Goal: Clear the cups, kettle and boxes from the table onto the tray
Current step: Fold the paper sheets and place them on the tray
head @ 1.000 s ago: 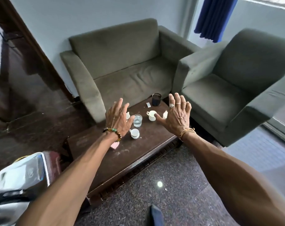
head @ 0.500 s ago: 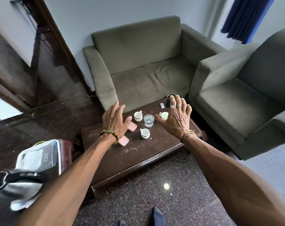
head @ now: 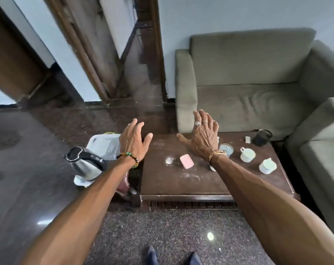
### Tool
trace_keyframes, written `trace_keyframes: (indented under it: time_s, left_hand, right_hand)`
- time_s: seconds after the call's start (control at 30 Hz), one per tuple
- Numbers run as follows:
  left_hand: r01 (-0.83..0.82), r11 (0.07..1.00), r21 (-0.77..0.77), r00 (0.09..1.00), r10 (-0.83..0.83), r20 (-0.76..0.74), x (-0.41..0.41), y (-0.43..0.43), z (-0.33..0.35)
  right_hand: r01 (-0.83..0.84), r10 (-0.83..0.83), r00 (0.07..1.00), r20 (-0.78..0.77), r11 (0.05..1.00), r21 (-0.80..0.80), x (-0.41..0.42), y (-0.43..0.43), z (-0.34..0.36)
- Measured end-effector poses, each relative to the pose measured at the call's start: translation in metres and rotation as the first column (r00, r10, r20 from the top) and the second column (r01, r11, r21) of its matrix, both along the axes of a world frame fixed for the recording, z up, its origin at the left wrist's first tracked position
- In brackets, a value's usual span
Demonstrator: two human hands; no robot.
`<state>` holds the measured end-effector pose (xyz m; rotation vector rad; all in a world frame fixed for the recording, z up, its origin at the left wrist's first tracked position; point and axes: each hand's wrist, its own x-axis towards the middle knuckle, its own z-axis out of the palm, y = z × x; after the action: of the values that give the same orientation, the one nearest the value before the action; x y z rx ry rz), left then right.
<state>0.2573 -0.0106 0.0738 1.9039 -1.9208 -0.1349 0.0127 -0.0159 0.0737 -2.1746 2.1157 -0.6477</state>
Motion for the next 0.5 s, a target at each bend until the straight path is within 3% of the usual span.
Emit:
trace_keyframes:
  time_s: [0.17,0.5]
  left_hand:
    - [-0.131,0.991,0.021,0.988,0.132,-0.08,0.057,0.016,-0.011]
    - [-0.22,0.968,0.123,0.951,0.241,-0.195,0.163,0.03,-0.041]
  right_hand:
    - [-0.152,0.152,0.988,0.002,0.988,0.033,0.065,-0.008,-0.01]
    - [-0.352,0.361,0.931,-0.062,0.929,0.117,0.184,-0.021,-0.029]
